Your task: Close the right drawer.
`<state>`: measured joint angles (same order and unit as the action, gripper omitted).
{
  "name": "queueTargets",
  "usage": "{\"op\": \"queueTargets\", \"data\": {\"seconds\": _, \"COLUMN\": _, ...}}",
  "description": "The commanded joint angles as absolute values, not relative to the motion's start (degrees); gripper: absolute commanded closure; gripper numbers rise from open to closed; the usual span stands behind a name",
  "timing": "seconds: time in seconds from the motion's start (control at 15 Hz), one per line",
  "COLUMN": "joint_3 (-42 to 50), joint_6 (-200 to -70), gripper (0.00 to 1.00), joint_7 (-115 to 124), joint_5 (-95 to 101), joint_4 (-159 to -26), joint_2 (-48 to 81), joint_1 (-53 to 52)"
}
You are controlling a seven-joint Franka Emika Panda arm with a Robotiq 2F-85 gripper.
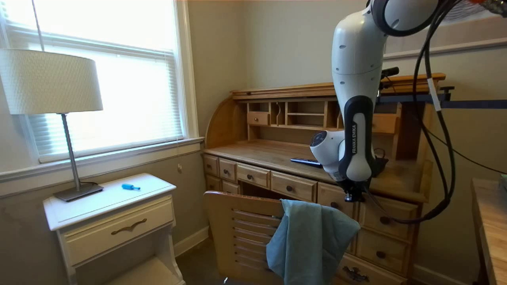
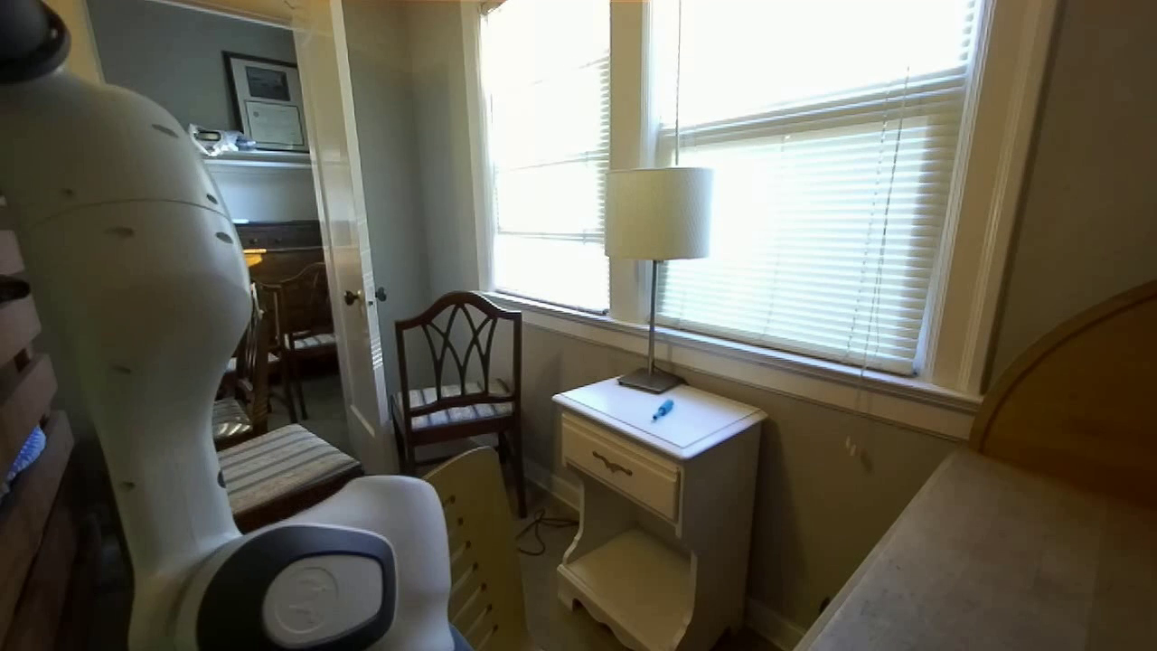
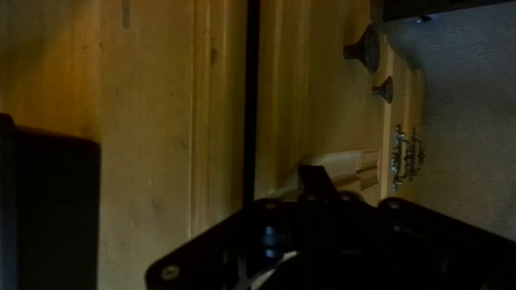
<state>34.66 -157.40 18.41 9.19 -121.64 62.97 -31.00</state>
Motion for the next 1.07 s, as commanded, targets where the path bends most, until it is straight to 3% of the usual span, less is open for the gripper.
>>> {"op": "queueTargets", "data": {"seconds": 0.0, "joint_3": 36.62, "joint_6": -152.32, "gripper": 1.00, "joint_7": 21.52, "joint_5": 11.74, "joint_4": -119.28, "joint_2": 67.38, "joint_1": -31.57}}
{"op": "queueTargets", "data": {"seconds": 0.53, "joint_3": 35.51, "joint_6": -149.02, "gripper": 1.00, "joint_7": 22.69, "joint_5": 11.56, "joint_4": -118.08, "joint_2": 68.18, "joint_1": -28.94}}
{"op": "queueTargets", "data": {"seconds": 1.0, "joint_3": 31.37, "joint_6": -156.21, "gripper": 1.00, "joint_7": 18.43, "joint_5": 11.02, "joint_4": -122.44, "joint_2": 58.52, "joint_1": -24.65}}
